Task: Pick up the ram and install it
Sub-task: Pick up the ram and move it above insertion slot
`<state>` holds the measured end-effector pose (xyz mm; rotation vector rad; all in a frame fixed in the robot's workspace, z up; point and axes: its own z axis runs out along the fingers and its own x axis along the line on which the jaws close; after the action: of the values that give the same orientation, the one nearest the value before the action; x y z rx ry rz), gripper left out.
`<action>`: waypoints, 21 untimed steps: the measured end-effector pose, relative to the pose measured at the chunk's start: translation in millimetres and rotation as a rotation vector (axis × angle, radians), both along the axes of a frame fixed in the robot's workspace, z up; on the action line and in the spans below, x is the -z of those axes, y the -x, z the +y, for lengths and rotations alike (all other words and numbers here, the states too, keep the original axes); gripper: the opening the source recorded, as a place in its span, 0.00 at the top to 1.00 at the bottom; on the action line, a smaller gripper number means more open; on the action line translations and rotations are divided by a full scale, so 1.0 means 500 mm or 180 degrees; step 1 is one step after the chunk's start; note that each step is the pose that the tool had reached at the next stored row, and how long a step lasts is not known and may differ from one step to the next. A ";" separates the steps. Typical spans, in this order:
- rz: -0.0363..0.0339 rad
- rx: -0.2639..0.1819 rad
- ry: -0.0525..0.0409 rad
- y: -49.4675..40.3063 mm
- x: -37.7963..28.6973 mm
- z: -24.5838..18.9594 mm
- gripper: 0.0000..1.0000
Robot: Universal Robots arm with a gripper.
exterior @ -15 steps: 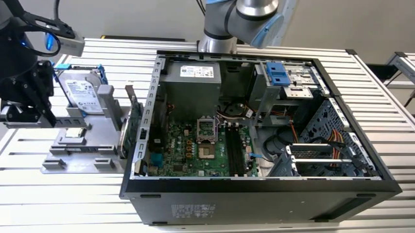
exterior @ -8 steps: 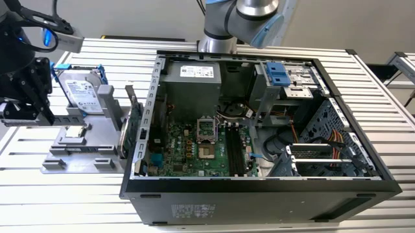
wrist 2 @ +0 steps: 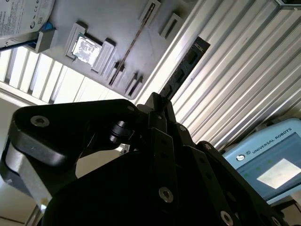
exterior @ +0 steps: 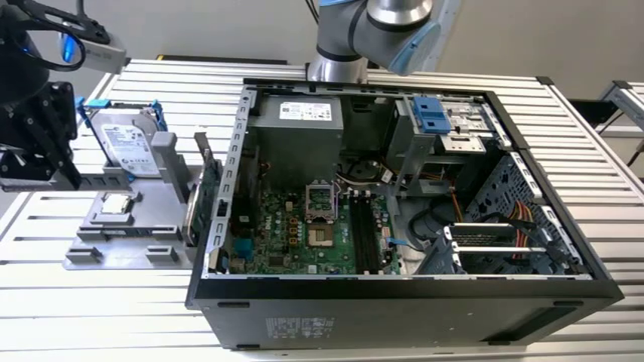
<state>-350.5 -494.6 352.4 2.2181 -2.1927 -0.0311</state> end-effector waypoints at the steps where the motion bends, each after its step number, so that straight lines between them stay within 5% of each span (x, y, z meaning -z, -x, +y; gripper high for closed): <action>1: 0.0000 0.0000 0.0000 0.000 -0.002 0.0000 1.00; 21: 0.0000 0.0000 0.0000 0.000 -0.034 0.0000 1.00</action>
<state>-350.5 -494.6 369.5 2.2180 -2.1926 -0.0312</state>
